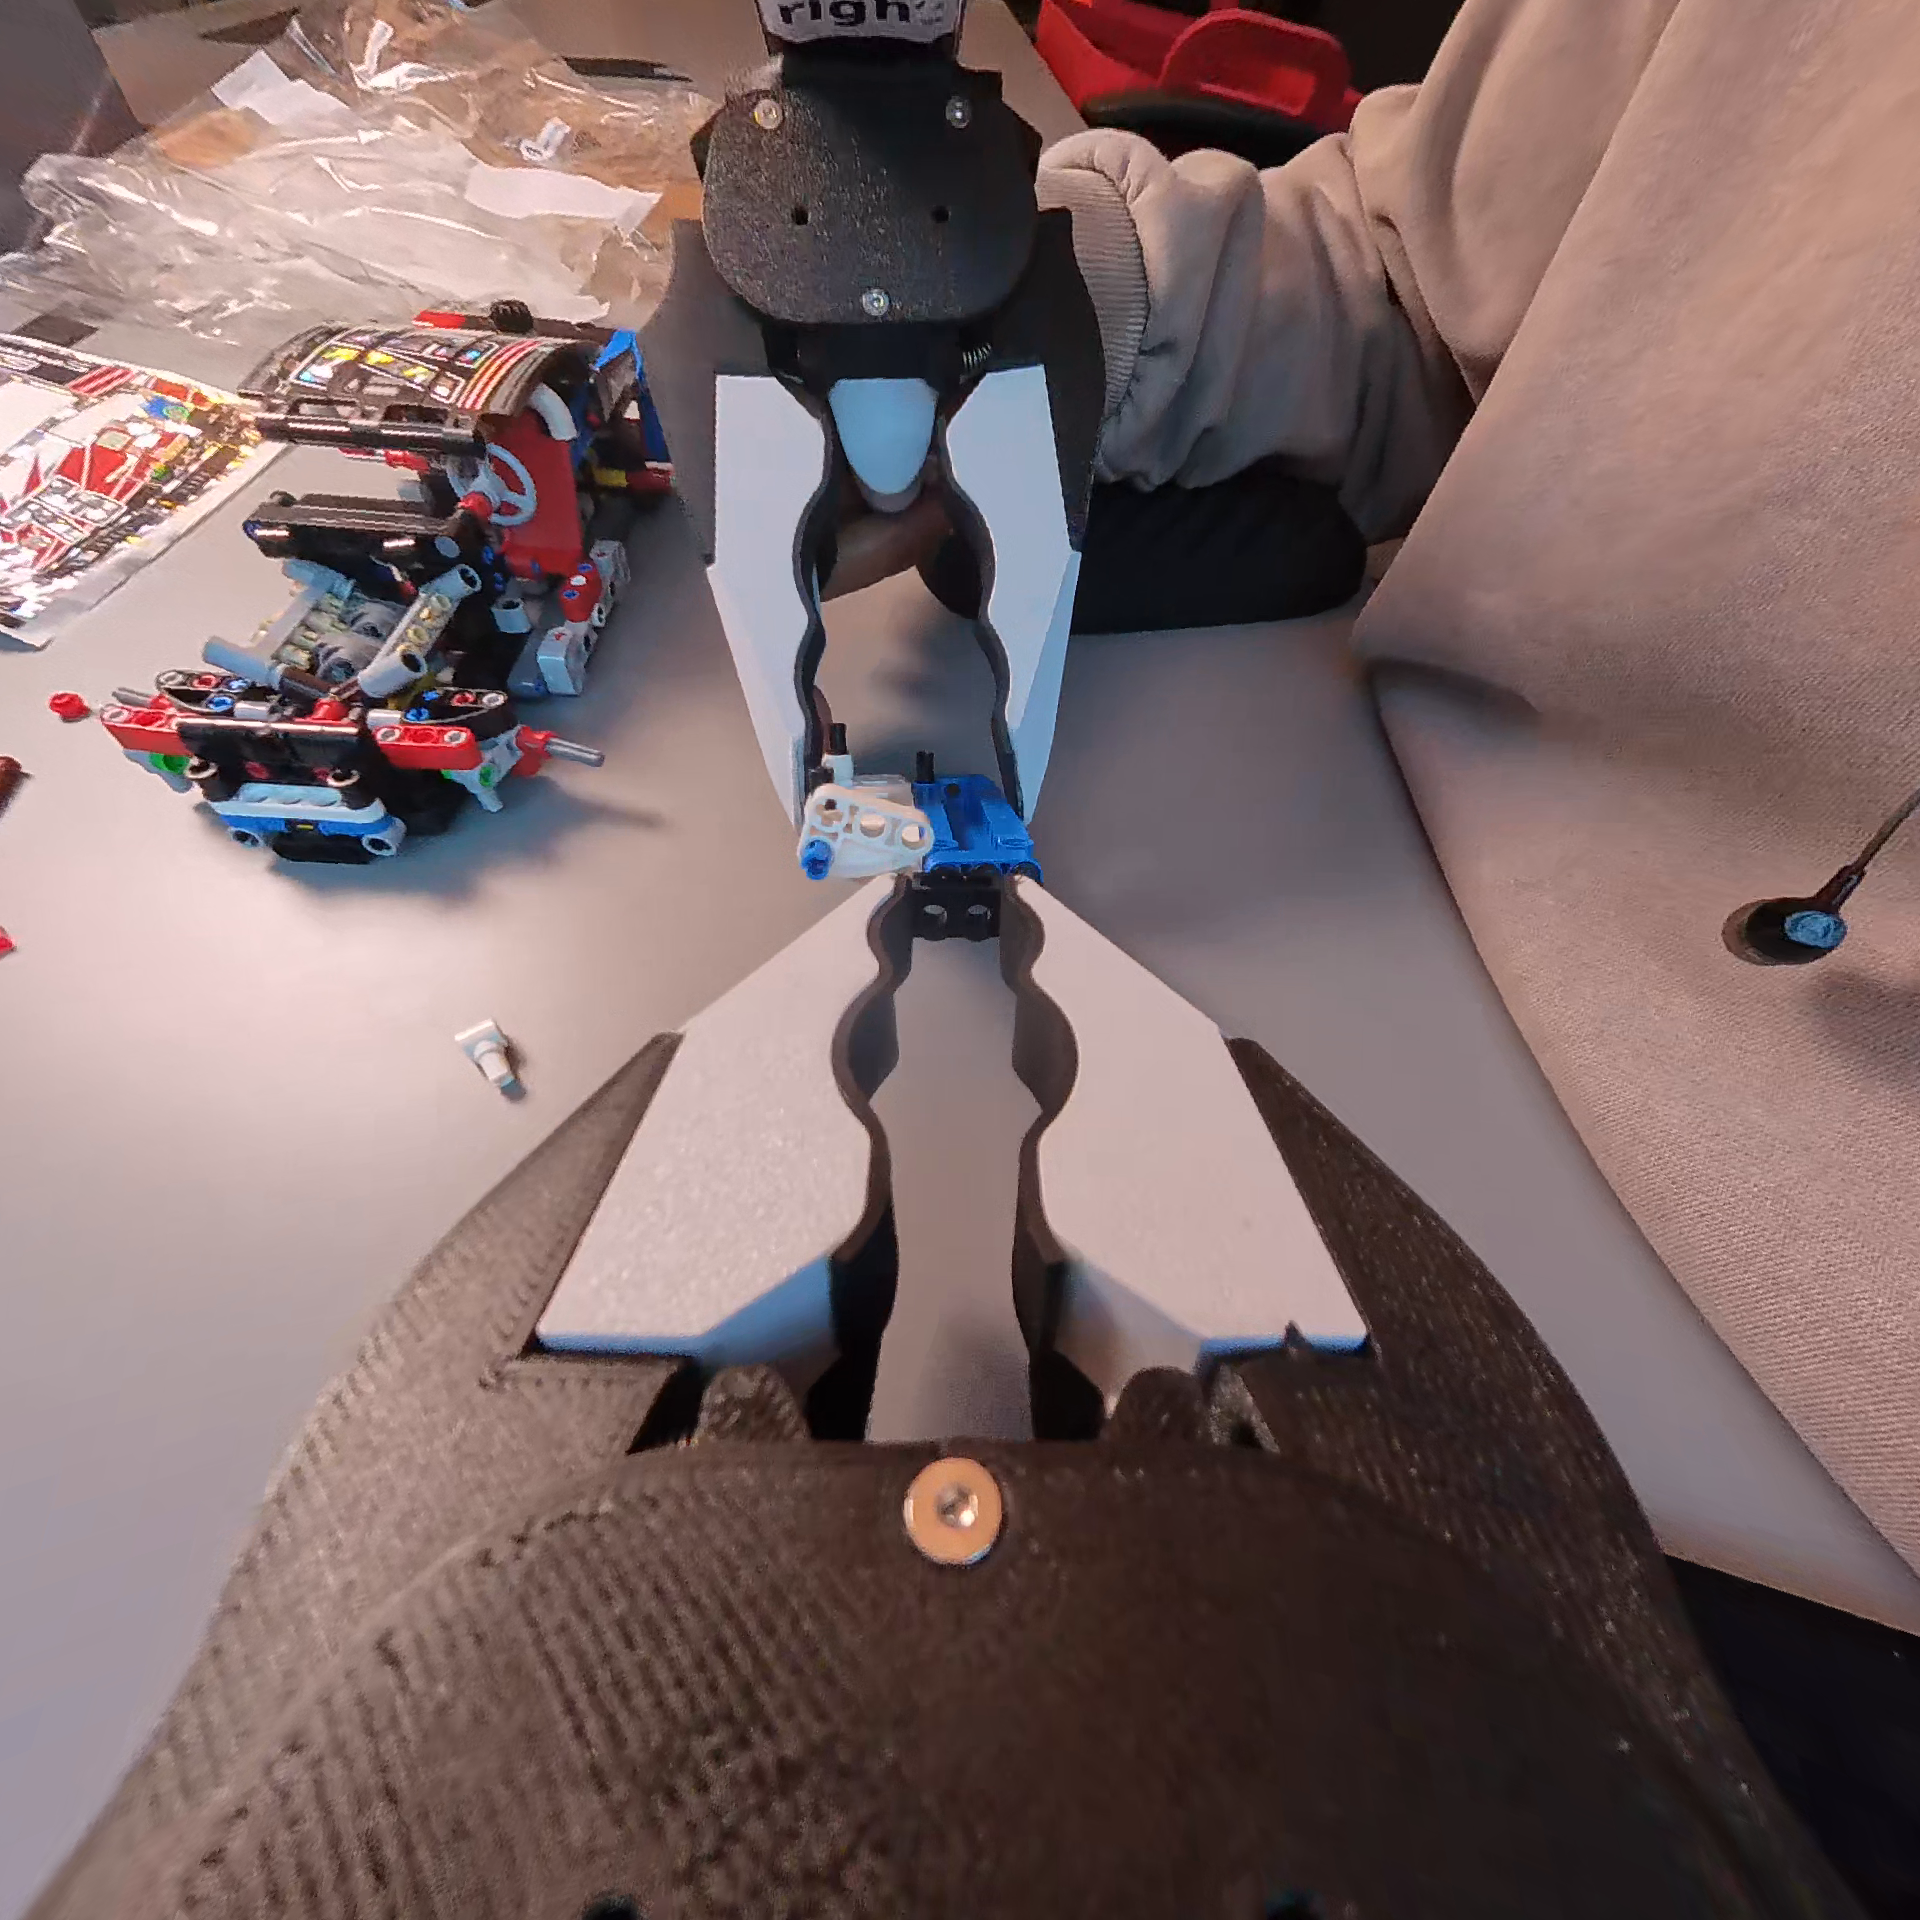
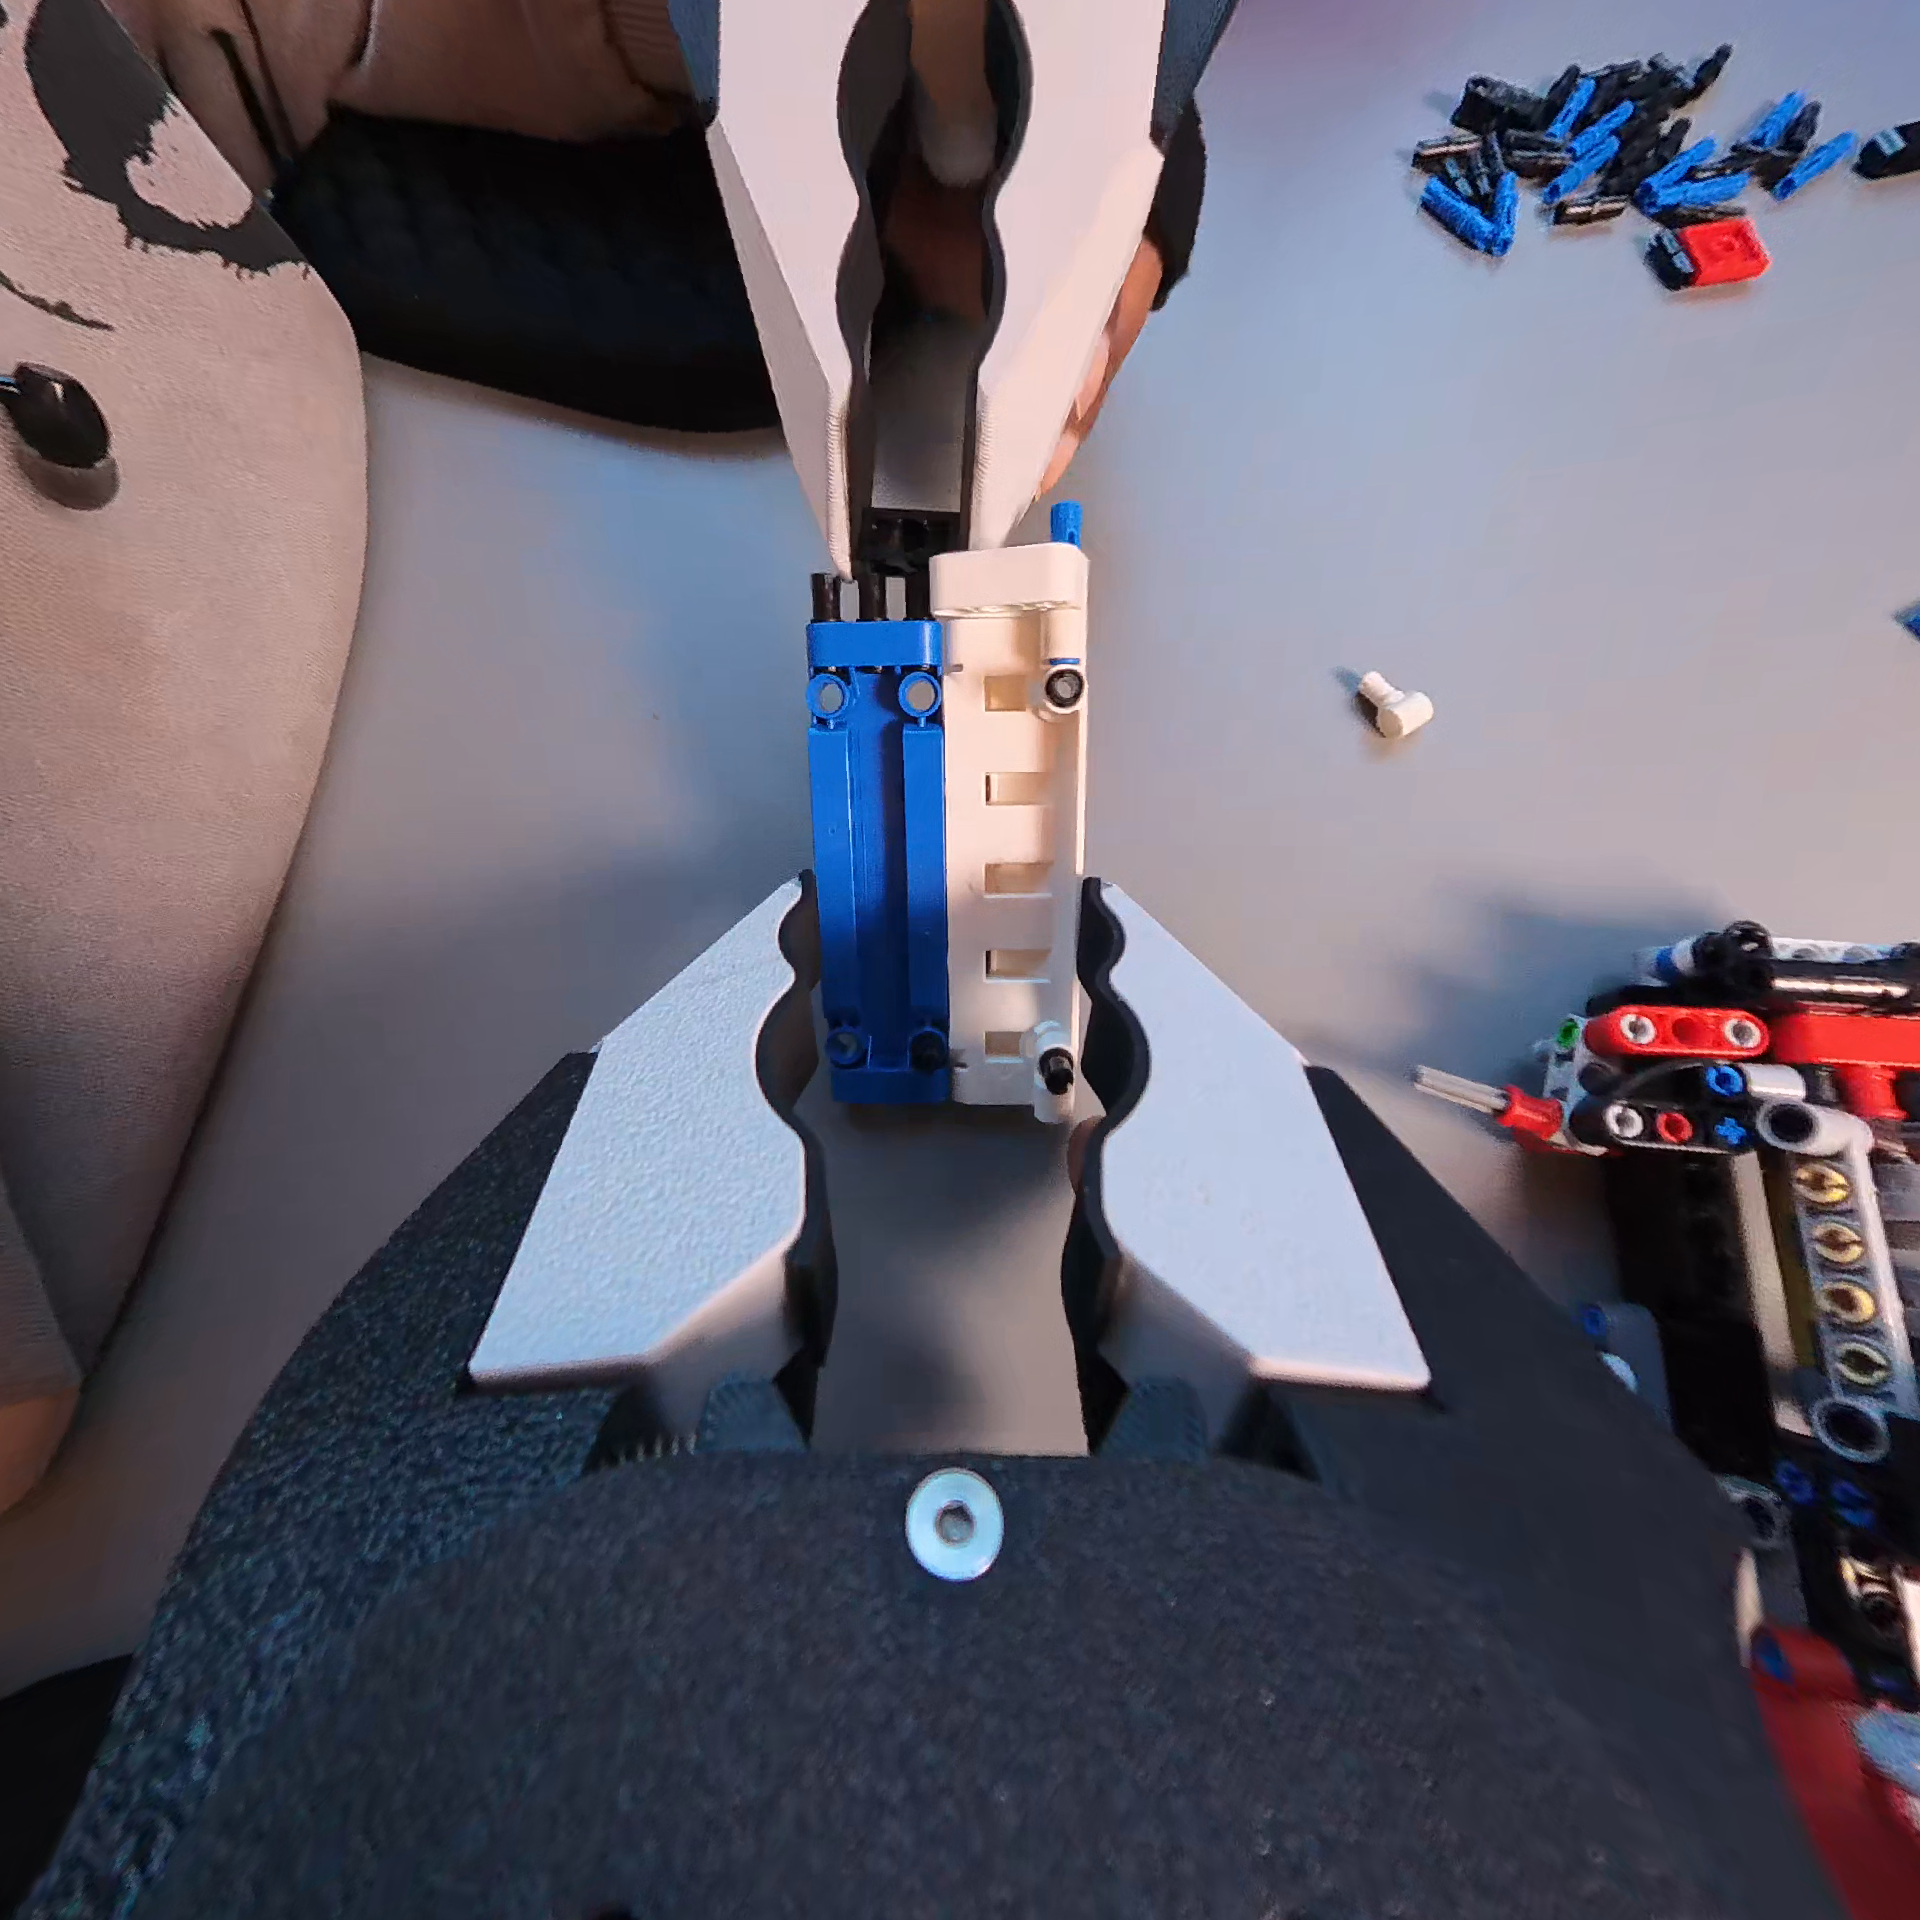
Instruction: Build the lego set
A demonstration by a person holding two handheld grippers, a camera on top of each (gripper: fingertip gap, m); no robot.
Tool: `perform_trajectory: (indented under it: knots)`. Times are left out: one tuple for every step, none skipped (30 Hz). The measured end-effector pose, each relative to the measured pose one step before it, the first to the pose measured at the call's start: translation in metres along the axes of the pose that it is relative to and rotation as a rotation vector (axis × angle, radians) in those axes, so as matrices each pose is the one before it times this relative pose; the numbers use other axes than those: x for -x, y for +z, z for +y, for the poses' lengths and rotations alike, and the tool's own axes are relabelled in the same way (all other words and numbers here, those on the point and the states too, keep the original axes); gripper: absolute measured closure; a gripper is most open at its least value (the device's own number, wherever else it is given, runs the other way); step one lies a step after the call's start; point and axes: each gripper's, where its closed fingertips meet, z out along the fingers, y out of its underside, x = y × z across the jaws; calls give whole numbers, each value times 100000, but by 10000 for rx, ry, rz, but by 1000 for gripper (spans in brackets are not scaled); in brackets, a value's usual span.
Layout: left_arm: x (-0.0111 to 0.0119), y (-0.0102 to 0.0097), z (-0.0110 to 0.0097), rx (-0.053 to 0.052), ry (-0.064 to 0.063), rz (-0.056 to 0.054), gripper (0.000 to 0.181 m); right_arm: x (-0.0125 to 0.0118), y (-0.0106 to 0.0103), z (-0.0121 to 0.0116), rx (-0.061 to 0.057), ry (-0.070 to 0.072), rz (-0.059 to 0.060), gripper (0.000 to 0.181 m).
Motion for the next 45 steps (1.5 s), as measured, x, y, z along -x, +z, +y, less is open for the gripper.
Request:
perform_trajectory:
  knots:
    - [58, -7, 21, -23, -55, 8, 167, -40, -22, -24, -80, 37, -1, 133]
    - [110, 9, 71, 31, -4, -52, 167, -104, -31, 23, -29, 34, 37, 133]
    - [55, 19, 39, 14, -12, -28, 167, -28, 17, 58, 31, 55, 10, 133]
    - [-2, -8, -2, -1, -23, 14, 167, 18, 69, 25, 39, 31, 4, 133]
    - [59, -31, 28, 0, -35, -14, 167, -32, 13, -2, 46, 50, 43, 133]
    - [123, -43, -47, -38, -60, -45, 167, -88, -8, -18, 39, 62, 71, 133]
    - [113, -40, -37, -37, -67, -40, 167, -120, 1, -24, 22, 32, 99, 133]
    - [130, -50, -48, -38, -73, -41, 167, -111, -8, -11, 13, 47, 89, 133]
    - [79, -40, -53, -47, -71, -2, 167, -62, 2, -45, -7, 17, 69, 133]
    - [12, -46, -77, -55, -43, 23, 167, -41, 18, -65, -49, -22, 49, 133]
    - [-3, -38, -82, -62, -4, 13, 167, -54, 19, -108, -98, 5, 40, 133]
    - [-6, 2, -81, -38, 35, -12, 167, -107, 23, -123, -120, 52, 45, 132]
    - [-90, 41, -27, -3, 53, 19, 167, -34, 50, -102, -115, 32, -8, 131]
    - [-97, 74, -8, 32, 42, 15, 167, -93, 62, -124, -134, -34, 52, 130]
    - [12, 71, -12, 65, 54, -64, 167, -123, 79, -67, -101, -103, 109, 130]
    - [45, 39, -71, 42, 62, -93, 167, -182, 82, -51, -63, -156, 182, 129]
    - [-23, 50, -147, -10, 14, -54, 167, -193, 77, -81, -51, -172, 210, 127]
    - [-79, 82, -92, 24, -23, -5, 167, -33, 50, -157, -66, -216, 140, 127]
    - [-61, 96, 15, 75, -8, -13, 167, 108, 31, -47, 41, -272, 62, 127]
    - [107, 39, 27, 68, 13, -128, 167, -70, 19, -44, 28, -229, 143, 128]
    - [143, -10, 5, 45, 17, -137, 167, -117, 22, -3, 33, -99, 116, 128]
    - [74, -22, -29, 15, -37, -70, 167, -21, 7, -25, -9, -10, 5, 128]
    - [-14, -23, -147, -52, -62, -15, 167, 9, -27, -66, -72, 36, -63, 128]
    - [16, -32, -236, -97, -29, -42, 167, -25, -59, -96, -95, 61, -59, 128]
    - [-22, -57, -334, -137, -4, -30, 167, 16, -67, -158, -138, 58, -82, 129]
    - [-56, -80, -447, -194, -10, -5, 167, 52, -70, -214, -185, 85, -119, 129]
    - [-60, -137, -593, -293, -19, 0, 167, 136, -89, -345, -306, 144, -197, 129]
    - [-26, -219, -702, -369, -31, -14, 167, 281, -123, -473, -424, 220, -333, 129]
    - [84, -311, -733, -389, -21, -54, 168, 241, -173, -579, -488, 253, -301, 129]
    - [127, -380, -678, -378, -29, -40, 167, 146, -177, -609, -475, 212, -210, 129]
    - [54, -370, -507, -302, -47, 34, 168, 169, -151, -662, -448, 163, -192, 129]
    - [9, -270, -247, -178, -78, 66, 168, 204, -100, -688, -446, 135, -181, 129]
    - [72, -100, 30, -28, -94, 26, 168, 169, 15, -521, -318, 148, -144, 129]
    - [-12, 58, 161, 64, -42, 27, 168, 15, 156, -154, -82, 146, -34, 129]
    - [-196, 178, 131, 71, 34, 85, 168, -85, 265, 267, 182, 60, 39, 129]
    - [-286, 216, 117, 80, 76, 93, 168, 108, 296, 418, 241, -87, -38, 129]
    - [-154, 207, 146, 113, 90, 16, 168, 136, 287, 371, 200, -100, -27, 129]
    - [-89, 160, 169, 123, 88, -19, 168, 88, 252, 363, 215, -50, -5, 129]
    - [-89, 150, 196, 123, 74, -15, 168, 92, 235, 324, 205, -31, -26, 129]
    - [-123, 123, 95, 59, 57, 11, 168, 167, 151, 183, 127, -46, -80, 129]
    - [-116, 110, 42, 26, 32, 8, 168, 124, 122, 101, 97, -31, -68, 129]
    - [-45, 87, 59, 47, 31, -9, 168, 13, 62, 34, 66, -38, -10, 129]
    - [-37, 71, 128, 77, 35, -1, 168, -43, 25, -25, 19, -23, 18, 130]
    - [-36, 50, 120, 54, 12, 19, 168, -9, -3, -39, 8, 17, -14, 130]
    - [-28, 15, -2, -15, -12, 15, 168, 11, -17, 15, 21, 15, -25, 130]
